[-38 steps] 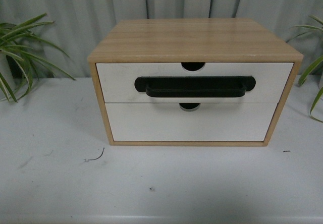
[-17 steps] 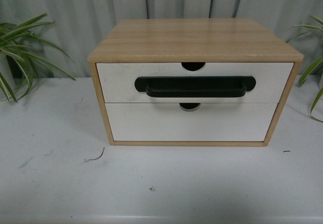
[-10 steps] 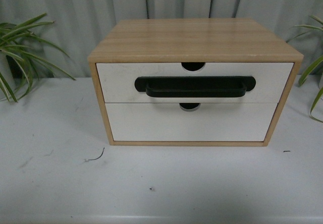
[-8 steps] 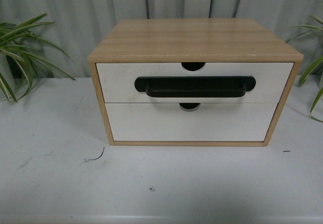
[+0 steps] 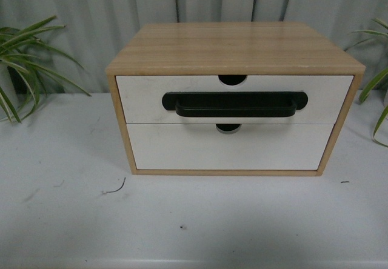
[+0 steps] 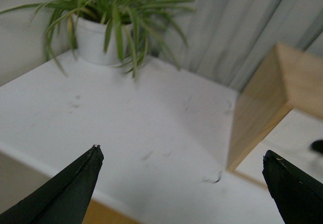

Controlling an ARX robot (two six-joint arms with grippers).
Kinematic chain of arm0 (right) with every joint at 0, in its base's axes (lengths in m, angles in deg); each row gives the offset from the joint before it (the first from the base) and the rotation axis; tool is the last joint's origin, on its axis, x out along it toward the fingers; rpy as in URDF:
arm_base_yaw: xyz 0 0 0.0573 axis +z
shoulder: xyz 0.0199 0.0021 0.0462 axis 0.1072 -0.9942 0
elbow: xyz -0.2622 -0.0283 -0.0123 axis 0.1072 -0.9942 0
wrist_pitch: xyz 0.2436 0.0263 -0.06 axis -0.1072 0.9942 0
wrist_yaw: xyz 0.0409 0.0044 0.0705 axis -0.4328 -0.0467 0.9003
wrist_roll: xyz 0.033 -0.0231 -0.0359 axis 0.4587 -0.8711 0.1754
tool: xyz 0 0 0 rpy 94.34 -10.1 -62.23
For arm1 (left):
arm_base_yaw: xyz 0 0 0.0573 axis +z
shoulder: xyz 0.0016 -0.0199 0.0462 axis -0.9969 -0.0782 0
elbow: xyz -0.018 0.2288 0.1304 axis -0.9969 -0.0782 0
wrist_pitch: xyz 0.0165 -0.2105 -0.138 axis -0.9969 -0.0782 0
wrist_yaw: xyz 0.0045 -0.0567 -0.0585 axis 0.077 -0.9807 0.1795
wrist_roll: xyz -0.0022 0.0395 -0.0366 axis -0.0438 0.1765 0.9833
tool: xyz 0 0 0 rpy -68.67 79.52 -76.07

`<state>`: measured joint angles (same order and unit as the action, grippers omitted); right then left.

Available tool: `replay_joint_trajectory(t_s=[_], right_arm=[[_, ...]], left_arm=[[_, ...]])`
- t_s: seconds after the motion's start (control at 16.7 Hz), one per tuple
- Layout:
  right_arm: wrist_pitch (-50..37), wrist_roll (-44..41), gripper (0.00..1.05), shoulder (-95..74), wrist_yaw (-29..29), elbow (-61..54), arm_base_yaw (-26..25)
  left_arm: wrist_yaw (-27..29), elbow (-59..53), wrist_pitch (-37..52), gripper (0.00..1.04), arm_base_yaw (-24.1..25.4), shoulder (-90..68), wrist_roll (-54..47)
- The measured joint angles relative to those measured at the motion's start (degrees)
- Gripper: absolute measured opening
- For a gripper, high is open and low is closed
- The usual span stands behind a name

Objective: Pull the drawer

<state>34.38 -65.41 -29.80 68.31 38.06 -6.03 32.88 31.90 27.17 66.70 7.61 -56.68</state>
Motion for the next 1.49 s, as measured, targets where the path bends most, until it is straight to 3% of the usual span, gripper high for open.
replay_joint_trajectory(t_s=[0.3, 0.48, 0.6, 0.72, 0.9, 1.02, 1.08, 1.26, 1.38, 1.49], right_arm=[[-10.10, -0.61, 0.98, -12.26, -1.07, 4.66, 3.56], [-19.50, -3.45, 0.98, -38.49, -3.48, 19.52, 8.17], [-18.86, -7.69, 0.98, -51.17, -4.07, 30.03, 9.90], [-17.38, -14.93, 0.98, -58.16, -1.81, 36.83, 11.56], [-11.78, -31.98, 0.98, -60.17, 8.72, 42.01, 11.85], [-5.84, -45.92, 0.98, -60.22, 15.56, 43.91, 10.88], [-0.81, -56.89, 0.98, -60.61, 18.64, 44.48, 9.86], [12.09, -83.23, 0.98, -61.64, 22.12, 46.16, 7.41], [16.63, -96.89, 0.98, -62.66, 22.29, 47.17, 6.95], [19.39, -101.94, 0.98, -64.17, 22.32, 47.34, 7.21]], left_arm=[[-1.73, 2.08, 8.22, 0.98, -0.04, -7.85, 0.96], [-12.44, 11.41, 27.82, 0.98, 5.16, -34.49, 0.68], [-17.03, 22.49, 31.21, 0.98, 4.94, -48.81, -1.33], [-22.80, 30.93, 28.35, 0.98, 2.95, -58.73, -5.31], [-36.11, 41.79, 18.73, 0.98, -0.39, -65.57, -16.90], [-44.68, 46.71, 10.38, 0.98, -3.15, -66.47, -27.28], [-48.76, 49.35, 4.17, 0.98, -4.68, -66.99, -33.90], [-50.69, 55.12, -11.23, 0.98, -7.63, -70.95, -49.07], [-48.74, 57.22, -15.37, 0.98, -8.87, -74.44, -55.04], [-47.63, 59.63, -15.65, 0.98, -9.57, -77.05, -57.40]])
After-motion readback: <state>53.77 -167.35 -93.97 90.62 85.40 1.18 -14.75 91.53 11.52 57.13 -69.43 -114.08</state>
